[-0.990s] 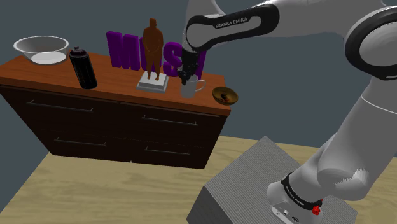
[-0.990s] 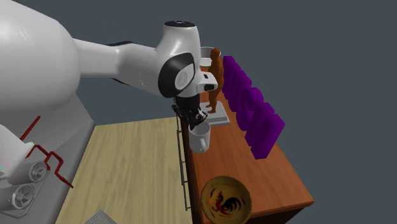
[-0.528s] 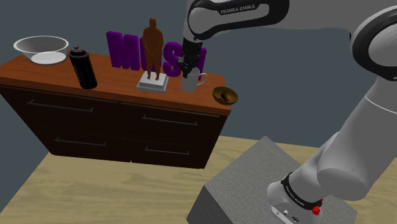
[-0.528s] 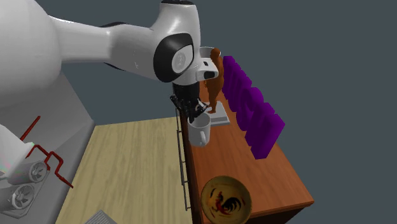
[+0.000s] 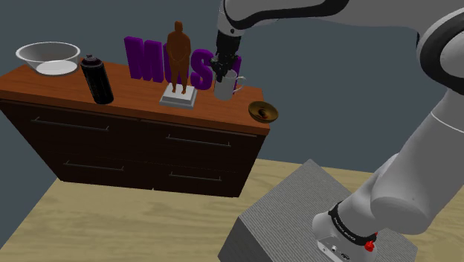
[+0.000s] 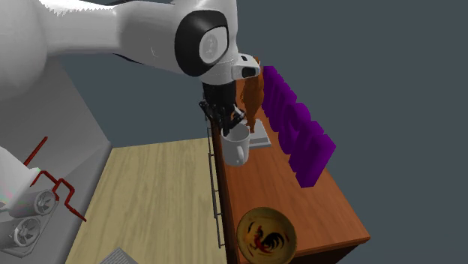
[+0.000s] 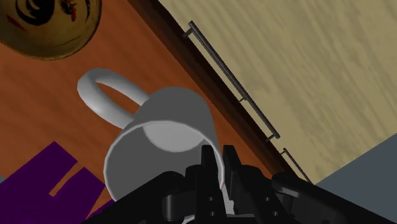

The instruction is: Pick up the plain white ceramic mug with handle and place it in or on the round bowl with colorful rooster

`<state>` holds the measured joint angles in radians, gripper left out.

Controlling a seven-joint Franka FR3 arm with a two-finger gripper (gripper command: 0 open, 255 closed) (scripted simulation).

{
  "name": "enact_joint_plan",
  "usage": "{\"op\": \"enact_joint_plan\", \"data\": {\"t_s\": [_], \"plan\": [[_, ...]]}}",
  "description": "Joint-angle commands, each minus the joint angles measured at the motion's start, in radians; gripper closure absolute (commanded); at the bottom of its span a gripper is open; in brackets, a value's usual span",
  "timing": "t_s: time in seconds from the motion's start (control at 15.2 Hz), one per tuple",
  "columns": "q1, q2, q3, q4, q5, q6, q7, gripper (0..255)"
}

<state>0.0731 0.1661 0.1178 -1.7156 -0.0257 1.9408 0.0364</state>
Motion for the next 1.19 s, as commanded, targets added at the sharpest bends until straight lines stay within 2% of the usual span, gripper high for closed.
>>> {"op": "enact_joint_plan", "data": {"t_s": [0.0,0.53,1.12], "plan": [[-0.017,-0.039,-0.01,-0.034,0.008,-0.004,-0.029,255],[-0.101,-0.223,-0.085,-0.21,0.035,-0.012,-0.195,255],[-0.183,-0.364,-0.19,-0.31,0.029,-0.055,-0.38,255]]}}
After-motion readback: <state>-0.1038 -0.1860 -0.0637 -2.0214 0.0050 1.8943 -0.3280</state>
